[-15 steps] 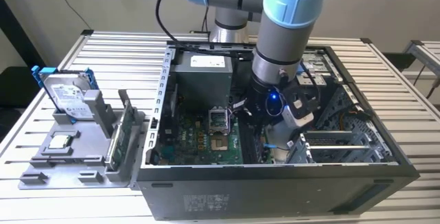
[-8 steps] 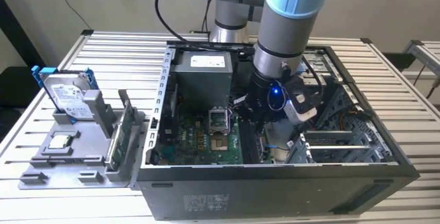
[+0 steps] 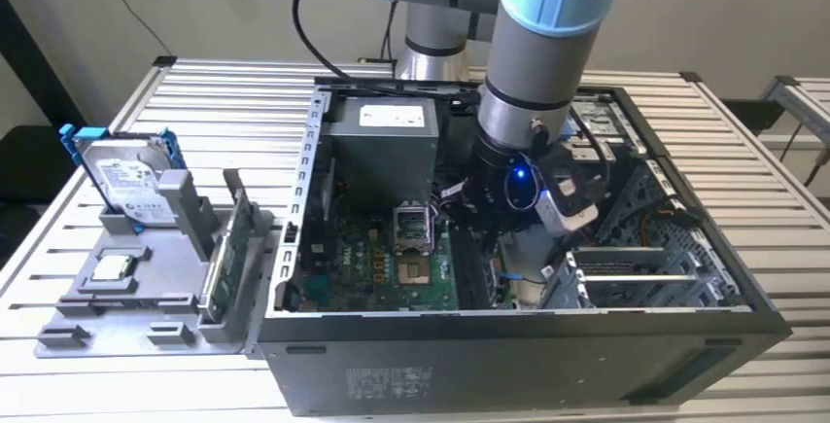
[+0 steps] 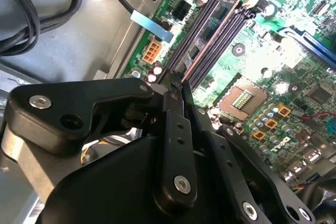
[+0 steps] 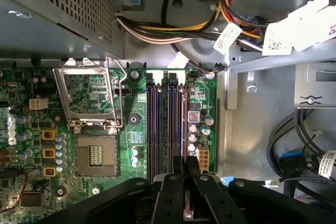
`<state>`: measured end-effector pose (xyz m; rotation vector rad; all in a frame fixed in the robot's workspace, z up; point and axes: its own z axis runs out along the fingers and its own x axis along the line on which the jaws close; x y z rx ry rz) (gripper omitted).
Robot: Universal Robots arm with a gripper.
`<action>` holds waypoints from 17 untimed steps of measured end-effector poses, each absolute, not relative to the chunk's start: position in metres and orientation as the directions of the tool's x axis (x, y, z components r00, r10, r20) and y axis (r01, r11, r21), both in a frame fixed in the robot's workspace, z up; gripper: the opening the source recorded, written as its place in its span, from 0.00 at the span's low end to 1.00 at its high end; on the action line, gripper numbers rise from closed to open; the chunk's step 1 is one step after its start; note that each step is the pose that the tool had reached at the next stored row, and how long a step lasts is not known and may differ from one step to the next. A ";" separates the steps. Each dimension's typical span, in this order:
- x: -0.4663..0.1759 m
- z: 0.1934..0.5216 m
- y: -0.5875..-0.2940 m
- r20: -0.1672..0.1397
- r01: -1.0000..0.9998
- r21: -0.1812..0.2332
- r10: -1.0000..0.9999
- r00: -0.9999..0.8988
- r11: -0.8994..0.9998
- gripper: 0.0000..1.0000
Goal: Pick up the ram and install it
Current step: 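Insert the ram into the slot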
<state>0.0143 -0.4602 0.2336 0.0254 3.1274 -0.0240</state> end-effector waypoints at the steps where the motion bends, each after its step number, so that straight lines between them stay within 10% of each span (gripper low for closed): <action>1: 0.014 0.233 -0.460 -0.014 0.016 -0.017 0.016 -1.000 1.000 0.14; 17: 0.013 0.224 -0.458 -0.014 0.015 -0.031 0.015 -1.000 0.999 0.14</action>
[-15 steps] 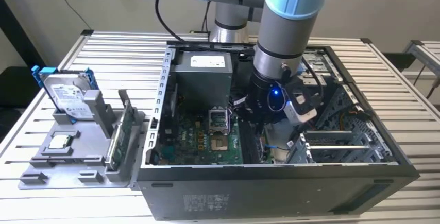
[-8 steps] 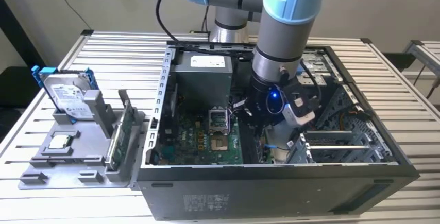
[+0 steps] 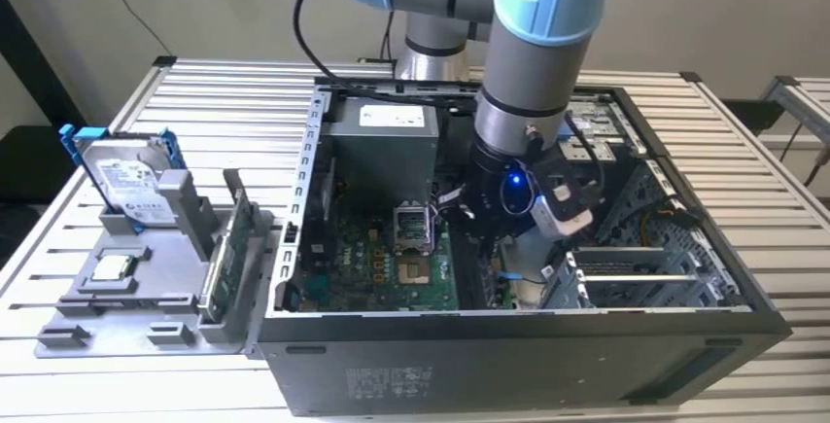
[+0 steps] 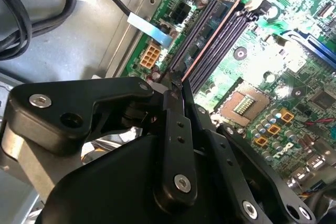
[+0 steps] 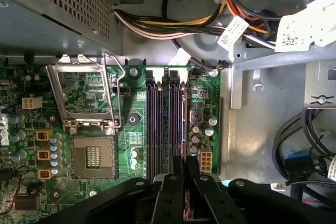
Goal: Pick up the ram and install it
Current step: 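Insert the ram into the slot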
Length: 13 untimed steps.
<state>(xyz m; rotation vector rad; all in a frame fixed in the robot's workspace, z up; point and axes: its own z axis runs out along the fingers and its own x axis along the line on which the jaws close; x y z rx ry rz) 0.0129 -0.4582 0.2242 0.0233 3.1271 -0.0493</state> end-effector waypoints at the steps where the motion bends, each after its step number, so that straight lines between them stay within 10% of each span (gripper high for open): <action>1: 0.013 0.224 -0.458 -0.014 0.015 -0.031 0.014 -1.000 0.999 0.14; 13: 0.015 0.222 -0.454 -0.014 0.015 -0.035 0.014 -1.000 0.999 0.14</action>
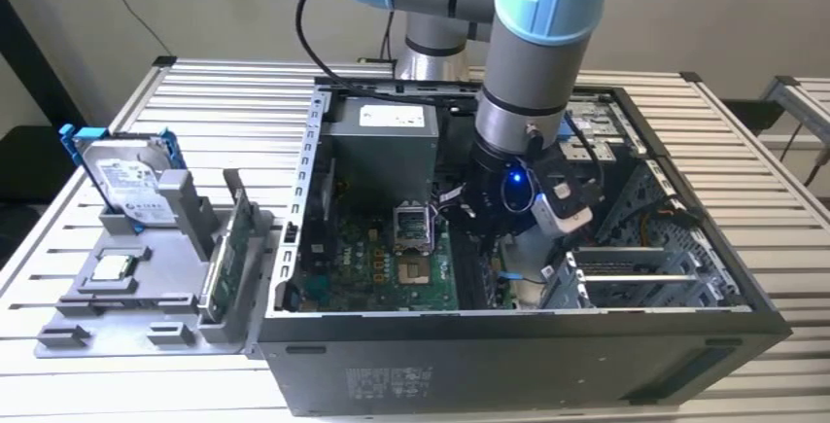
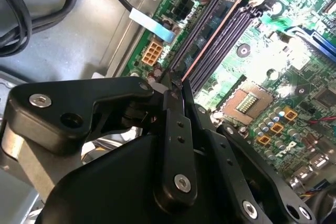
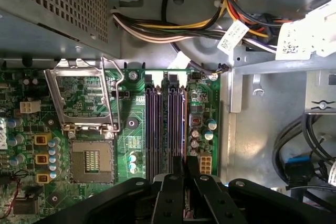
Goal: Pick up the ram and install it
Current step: 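Insert the ram into the slot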
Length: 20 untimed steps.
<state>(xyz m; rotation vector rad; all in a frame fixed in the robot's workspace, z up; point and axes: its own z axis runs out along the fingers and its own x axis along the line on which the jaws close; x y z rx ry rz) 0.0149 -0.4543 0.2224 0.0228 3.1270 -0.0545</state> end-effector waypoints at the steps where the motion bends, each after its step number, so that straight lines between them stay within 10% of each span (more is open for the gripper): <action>1: 0.015 0.222 -0.454 -0.014 0.015 -0.035 0.014 -1.000 0.999 0.14; 20: 0.013 0.221 -0.456 -0.014 0.015 -0.035 0.014 -1.000 0.999 0.14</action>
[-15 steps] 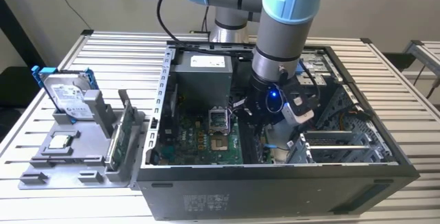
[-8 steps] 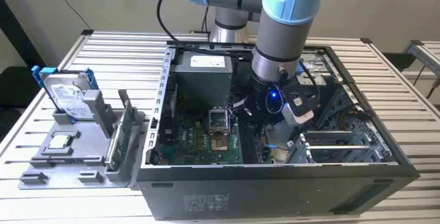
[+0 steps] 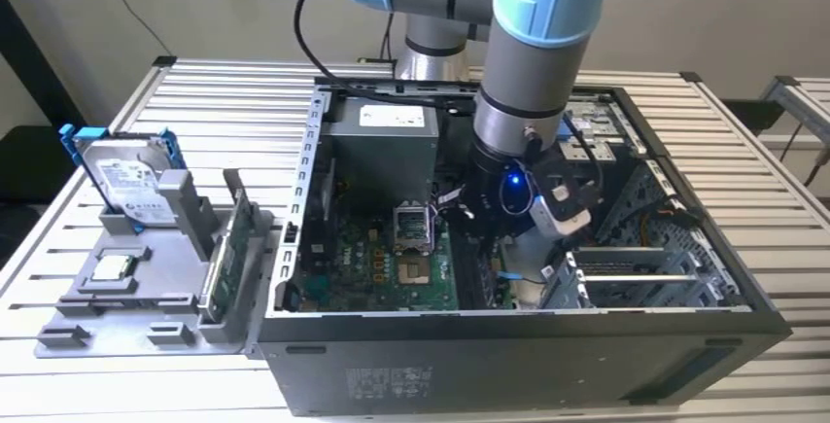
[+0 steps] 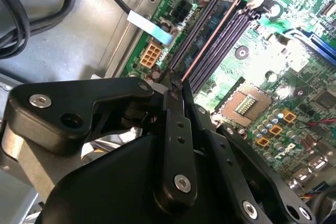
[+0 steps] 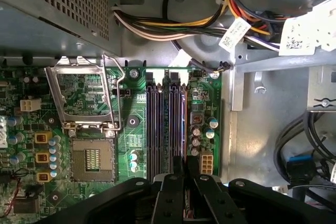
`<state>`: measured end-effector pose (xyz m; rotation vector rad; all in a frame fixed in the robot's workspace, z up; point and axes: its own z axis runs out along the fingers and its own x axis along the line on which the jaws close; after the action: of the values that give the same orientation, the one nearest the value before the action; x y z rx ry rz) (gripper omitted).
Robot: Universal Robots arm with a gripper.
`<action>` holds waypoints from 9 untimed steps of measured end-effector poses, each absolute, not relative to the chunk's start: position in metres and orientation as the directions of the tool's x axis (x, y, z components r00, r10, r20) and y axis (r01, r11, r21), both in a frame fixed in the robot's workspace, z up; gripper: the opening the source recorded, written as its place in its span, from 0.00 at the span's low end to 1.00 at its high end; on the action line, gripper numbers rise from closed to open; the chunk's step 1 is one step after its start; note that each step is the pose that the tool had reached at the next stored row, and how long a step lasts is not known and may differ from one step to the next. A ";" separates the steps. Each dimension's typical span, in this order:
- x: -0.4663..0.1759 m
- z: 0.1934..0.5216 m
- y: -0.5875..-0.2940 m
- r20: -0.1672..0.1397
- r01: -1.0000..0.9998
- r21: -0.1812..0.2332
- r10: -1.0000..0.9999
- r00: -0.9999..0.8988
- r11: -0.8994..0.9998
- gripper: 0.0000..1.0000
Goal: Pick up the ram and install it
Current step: 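Insert the ram into the slot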
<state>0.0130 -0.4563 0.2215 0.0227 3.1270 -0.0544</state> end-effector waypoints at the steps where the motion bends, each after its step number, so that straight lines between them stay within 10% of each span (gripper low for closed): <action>1: 0.013 0.221 -0.456 -0.014 0.015 -0.035 0.014 -1.000 0.999 0.14; 9: 0.013 0.219 -0.456 -0.014 0.015 -0.036 0.014 -1.000 0.999 0.14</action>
<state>0.0130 -0.4560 0.2188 0.0229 3.1270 -0.0565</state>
